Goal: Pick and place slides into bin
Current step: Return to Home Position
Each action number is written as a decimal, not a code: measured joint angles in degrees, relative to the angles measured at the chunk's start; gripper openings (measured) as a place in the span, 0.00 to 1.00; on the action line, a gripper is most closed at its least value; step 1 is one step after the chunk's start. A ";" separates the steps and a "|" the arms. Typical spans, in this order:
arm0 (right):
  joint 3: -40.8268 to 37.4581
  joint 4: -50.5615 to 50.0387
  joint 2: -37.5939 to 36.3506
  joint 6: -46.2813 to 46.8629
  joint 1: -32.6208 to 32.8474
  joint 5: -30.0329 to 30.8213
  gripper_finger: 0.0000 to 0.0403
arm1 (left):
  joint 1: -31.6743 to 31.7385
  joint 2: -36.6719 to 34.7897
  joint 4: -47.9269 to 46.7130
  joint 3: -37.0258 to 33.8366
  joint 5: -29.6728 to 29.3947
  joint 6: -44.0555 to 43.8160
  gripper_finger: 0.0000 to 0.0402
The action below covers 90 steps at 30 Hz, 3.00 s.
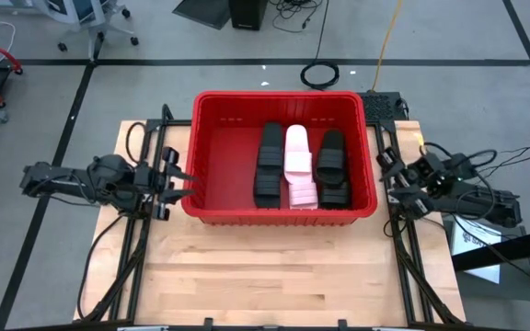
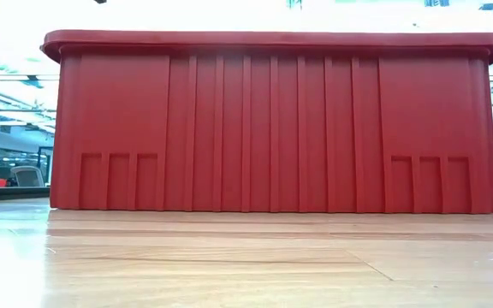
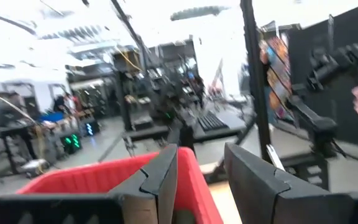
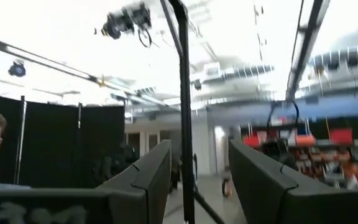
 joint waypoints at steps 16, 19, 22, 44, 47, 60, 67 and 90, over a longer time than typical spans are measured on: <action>-13.39 7.20 -15.99 0.57 -0.02 4.50 0.37 | -0.10 -8.70 11.60 -12.41 -0.61 1.07 0.35; -14.36 8.76 -15.71 1.78 -0.02 3.39 0.37 | -0.10 -10.02 13.65 -14.74 2.85 2.17 0.35; -14.92 8.84 -15.64 2.21 0.02 2.81 0.37 | -0.11 -11.15 15.94 -16.93 4.53 2.40 0.35; -23.78 17.67 -15.67 1.85 0.00 -0.28 0.37 | -0.22 -15.61 19.87 -26.42 11.22 5.44 0.35; -23.80 14.31 -15.66 0.76 0.00 -0.22 0.37 | -0.22 -15.61 21.78 -27.97 9.44 5.57 0.35; -23.88 -2.25 -15.62 -4.62 0.00 19.91 0.37 | -0.22 -15.46 20.83 -28.15 5.08 6.99 0.35; -23.90 -2.02 -15.64 -10.51 0.00 27.32 0.37 | -0.22 -15.46 19.35 -28.13 3.84 6.58 0.35; -23.95 -10.80 -15.69 -11.62 0.00 37.40 0.37 | -0.22 -15.46 14.95 -28.08 3.82 6.66 0.35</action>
